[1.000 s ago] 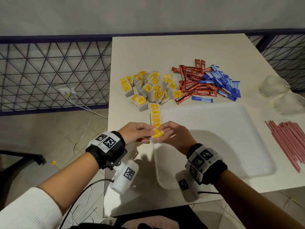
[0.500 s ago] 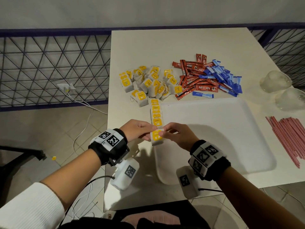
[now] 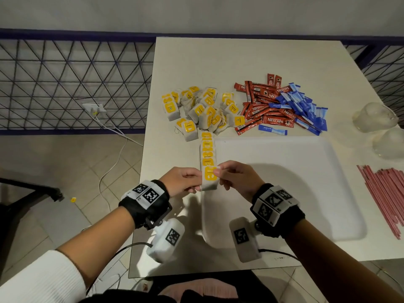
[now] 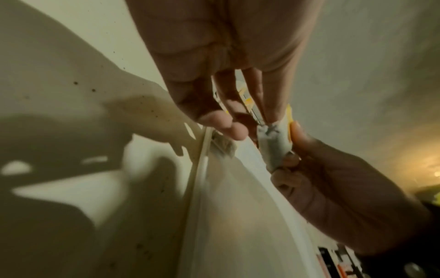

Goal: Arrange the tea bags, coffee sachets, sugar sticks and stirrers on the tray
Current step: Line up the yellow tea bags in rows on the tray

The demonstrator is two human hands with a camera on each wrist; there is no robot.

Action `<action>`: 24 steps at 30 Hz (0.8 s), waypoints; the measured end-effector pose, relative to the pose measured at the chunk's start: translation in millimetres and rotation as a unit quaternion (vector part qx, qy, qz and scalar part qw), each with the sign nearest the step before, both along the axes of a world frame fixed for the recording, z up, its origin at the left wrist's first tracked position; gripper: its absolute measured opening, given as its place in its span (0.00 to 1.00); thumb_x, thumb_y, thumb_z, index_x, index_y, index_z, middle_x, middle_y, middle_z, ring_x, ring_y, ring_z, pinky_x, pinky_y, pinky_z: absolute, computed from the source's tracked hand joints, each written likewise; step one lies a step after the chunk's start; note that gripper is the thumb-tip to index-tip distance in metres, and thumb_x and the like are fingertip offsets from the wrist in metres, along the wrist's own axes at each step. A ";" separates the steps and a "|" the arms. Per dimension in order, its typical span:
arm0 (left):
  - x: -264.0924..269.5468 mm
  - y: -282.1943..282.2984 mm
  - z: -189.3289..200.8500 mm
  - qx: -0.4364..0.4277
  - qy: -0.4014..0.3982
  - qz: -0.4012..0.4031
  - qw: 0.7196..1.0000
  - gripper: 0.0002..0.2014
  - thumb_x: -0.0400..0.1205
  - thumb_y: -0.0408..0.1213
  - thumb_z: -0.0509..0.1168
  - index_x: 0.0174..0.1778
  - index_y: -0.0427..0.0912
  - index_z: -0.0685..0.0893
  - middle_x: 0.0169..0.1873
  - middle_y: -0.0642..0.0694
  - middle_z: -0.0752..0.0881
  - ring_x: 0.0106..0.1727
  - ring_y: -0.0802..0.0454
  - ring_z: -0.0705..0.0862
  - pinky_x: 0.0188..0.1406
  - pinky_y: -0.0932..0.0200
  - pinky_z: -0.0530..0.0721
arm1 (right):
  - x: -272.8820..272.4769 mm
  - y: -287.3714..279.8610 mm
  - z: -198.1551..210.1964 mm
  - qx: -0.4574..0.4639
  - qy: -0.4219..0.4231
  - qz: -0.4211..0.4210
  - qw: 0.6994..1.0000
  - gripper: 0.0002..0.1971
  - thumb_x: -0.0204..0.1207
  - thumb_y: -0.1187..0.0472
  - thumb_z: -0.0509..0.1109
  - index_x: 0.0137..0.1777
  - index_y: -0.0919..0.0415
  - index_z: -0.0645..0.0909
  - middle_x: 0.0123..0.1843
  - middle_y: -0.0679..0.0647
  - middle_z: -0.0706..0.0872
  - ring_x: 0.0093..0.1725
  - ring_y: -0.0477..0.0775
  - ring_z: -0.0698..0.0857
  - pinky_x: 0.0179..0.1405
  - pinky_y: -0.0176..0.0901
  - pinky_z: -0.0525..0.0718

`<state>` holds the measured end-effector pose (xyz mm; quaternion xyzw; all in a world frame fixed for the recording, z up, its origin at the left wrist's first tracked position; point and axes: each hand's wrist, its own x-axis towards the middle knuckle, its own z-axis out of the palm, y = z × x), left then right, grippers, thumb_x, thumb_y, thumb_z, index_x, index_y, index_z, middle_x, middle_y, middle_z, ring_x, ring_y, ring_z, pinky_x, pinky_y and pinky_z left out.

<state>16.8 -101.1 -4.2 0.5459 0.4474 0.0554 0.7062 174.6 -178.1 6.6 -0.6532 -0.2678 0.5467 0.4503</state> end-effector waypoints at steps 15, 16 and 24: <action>7.0 -19.6 -3.4 0.055 0.098 -0.023 0.993 0.09 0.58 0.49 0.66 0.25 0.48 0.84 0.19 0.49 0.77 0.21 0.55 0.71 0.25 0.65 0.69 | 7.8 14.2 -24.0 -0.069 -0.152 0.068 0.984 0.10 0.74 0.61 0.71 0.33 0.57 0.78 0.24 0.52 0.79 0.23 0.47 0.74 0.27 0.35 0.71; 7.0 -19.1 -3.8 0.059 0.107 -0.022 0.992 0.06 0.61 0.46 0.66 0.22 0.50 0.84 0.16 0.53 0.77 0.19 0.58 0.72 0.26 0.66 0.71 | 8.6 16.7 -25.2 -0.069 -0.151 0.066 0.984 0.09 0.74 0.60 0.71 0.33 0.57 0.77 0.25 0.52 0.79 0.24 0.47 0.74 0.28 0.35 0.71; 4.1 -9.2 -5.2 0.169 0.177 -0.016 0.970 0.03 0.76 0.38 0.69 0.36 0.48 0.84 0.30 0.53 0.85 0.33 0.61 0.80 0.32 0.76 0.75 | 10.9 28.3 -34.6 -0.090 -0.105 0.044 0.989 0.09 0.73 0.62 0.74 0.35 0.59 0.76 0.22 0.54 0.81 0.23 0.53 0.78 0.35 0.45 0.80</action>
